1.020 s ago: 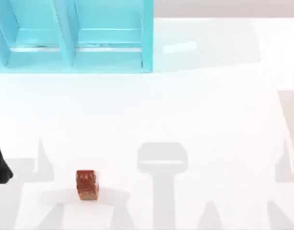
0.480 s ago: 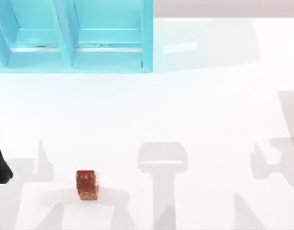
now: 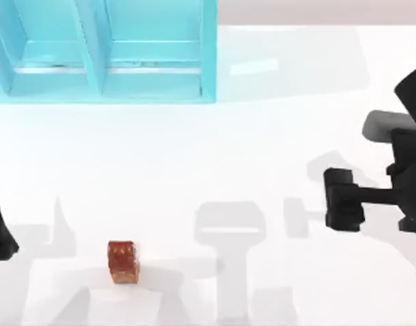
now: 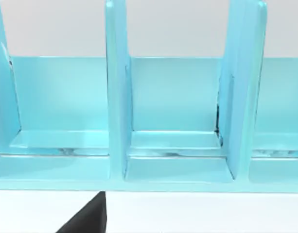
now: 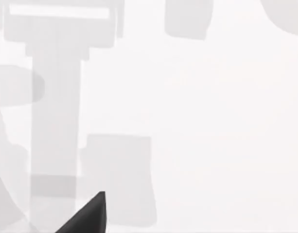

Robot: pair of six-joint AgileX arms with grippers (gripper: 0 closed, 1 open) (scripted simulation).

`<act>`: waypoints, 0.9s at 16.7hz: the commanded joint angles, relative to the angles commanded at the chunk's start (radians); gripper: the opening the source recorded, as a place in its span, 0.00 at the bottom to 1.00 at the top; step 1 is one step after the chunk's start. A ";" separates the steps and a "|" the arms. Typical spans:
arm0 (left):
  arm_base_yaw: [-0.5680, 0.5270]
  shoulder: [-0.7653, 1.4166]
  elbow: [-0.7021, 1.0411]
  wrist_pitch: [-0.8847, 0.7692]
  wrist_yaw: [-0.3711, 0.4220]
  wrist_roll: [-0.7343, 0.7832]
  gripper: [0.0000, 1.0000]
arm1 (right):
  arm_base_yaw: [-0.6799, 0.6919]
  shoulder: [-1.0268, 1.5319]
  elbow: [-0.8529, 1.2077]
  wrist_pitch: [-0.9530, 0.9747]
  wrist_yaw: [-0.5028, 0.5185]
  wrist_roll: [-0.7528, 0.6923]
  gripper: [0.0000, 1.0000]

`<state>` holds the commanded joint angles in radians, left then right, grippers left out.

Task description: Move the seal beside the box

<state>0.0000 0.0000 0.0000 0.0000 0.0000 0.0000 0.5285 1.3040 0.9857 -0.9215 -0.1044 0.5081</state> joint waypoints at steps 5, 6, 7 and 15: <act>0.000 0.000 0.000 0.000 0.000 0.000 1.00 | 0.206 0.537 0.478 -0.356 0.018 0.204 1.00; 0.000 0.000 0.000 0.000 0.000 0.000 1.00 | 0.244 0.633 0.582 -0.416 0.025 0.242 1.00; 0.000 0.000 0.000 0.000 0.000 0.000 1.00 | 0.281 0.723 0.687 -0.471 0.034 0.280 1.00; 0.000 0.000 0.000 0.000 0.000 0.000 1.00 | 0.500 1.211 1.482 -0.715 0.136 0.522 1.00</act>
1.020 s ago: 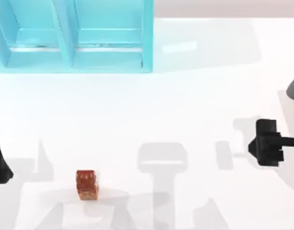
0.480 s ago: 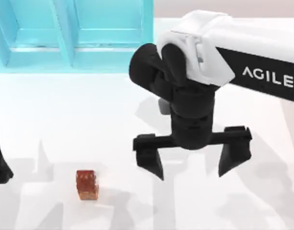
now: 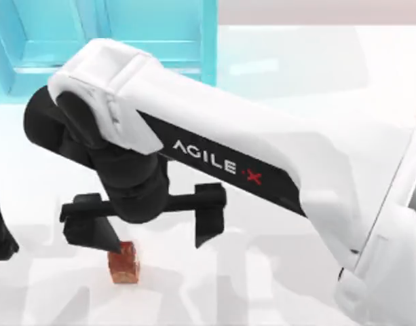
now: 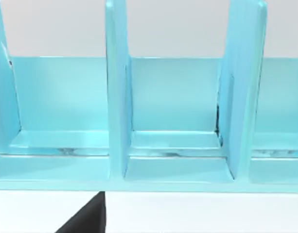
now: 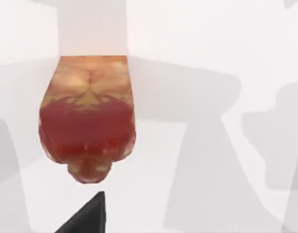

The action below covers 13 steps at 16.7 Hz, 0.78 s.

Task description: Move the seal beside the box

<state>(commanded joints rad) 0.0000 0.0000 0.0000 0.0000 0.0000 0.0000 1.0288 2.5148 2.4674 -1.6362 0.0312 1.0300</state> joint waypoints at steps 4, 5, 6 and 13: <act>0.000 0.000 0.000 0.000 0.000 0.000 1.00 | 0.054 0.095 0.231 -0.018 0.050 0.070 1.00; 0.000 0.000 0.000 0.000 0.000 0.000 1.00 | 0.061 0.106 0.260 -0.018 0.058 0.079 1.00; 0.000 0.000 0.000 0.000 0.000 0.000 1.00 | 0.066 0.113 0.280 -0.017 0.064 0.086 1.00; 0.000 0.000 0.000 0.000 0.000 0.000 1.00 | 0.063 0.113 0.286 -0.014 0.066 0.088 1.00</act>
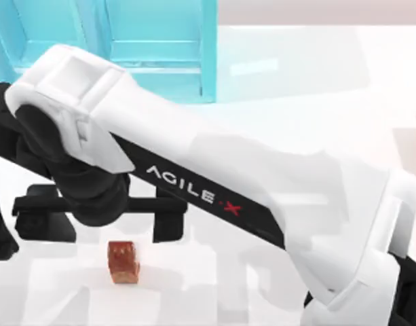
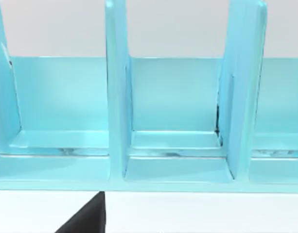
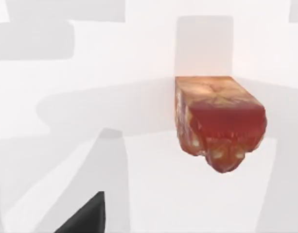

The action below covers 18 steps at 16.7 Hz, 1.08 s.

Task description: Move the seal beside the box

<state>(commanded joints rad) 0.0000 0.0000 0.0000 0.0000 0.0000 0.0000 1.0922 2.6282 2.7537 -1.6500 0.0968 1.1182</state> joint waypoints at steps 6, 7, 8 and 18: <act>0.000 0.000 0.000 0.000 0.000 0.000 1.00 | -0.006 -0.034 -0.224 0.189 0.001 -0.010 1.00; 0.000 0.000 0.000 0.000 0.000 0.000 1.00 | -0.007 -0.043 -0.284 0.239 0.000 -0.011 1.00; 0.000 0.000 0.000 0.000 0.000 0.000 1.00 | -0.008 -0.052 -0.344 0.288 0.000 -0.012 1.00; 0.000 0.000 0.000 0.000 0.000 0.000 1.00 | -0.011 -0.075 -0.547 0.470 0.000 -0.015 1.00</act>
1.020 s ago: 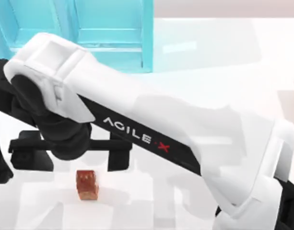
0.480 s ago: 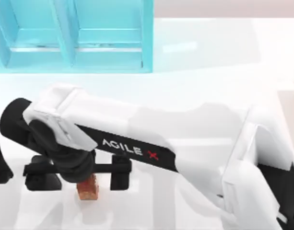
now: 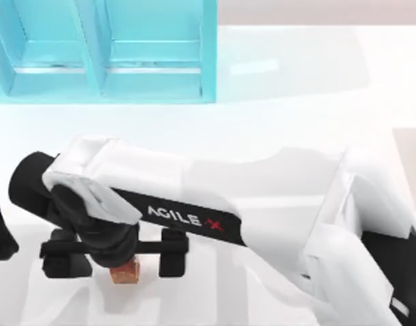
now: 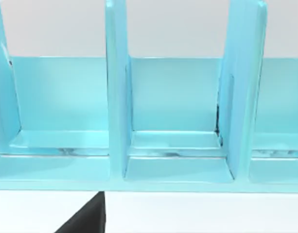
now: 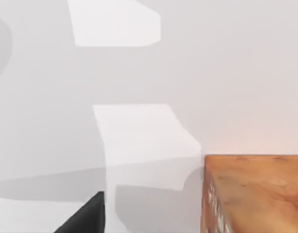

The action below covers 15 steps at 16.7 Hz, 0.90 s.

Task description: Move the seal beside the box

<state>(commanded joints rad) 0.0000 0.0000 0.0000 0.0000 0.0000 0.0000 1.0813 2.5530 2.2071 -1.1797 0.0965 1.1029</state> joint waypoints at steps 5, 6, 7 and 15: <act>0.000 0.000 0.000 0.000 0.000 0.000 1.00 | 0.000 0.000 0.000 0.000 0.000 0.000 0.62; 0.000 0.000 0.000 0.000 0.000 0.000 1.00 | 0.000 0.000 0.000 0.000 0.000 0.000 0.55; 0.000 0.000 0.000 0.000 0.000 0.000 1.00 | 0.000 0.000 0.000 0.000 0.000 0.000 0.47; 0.000 0.000 0.000 0.000 0.000 0.000 1.00 | 0.000 0.000 0.000 0.000 0.000 0.000 0.00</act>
<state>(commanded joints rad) 0.0000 0.0000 0.0000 0.0000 0.0000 0.0000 1.0813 2.5530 2.2071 -1.1797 0.0965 1.1029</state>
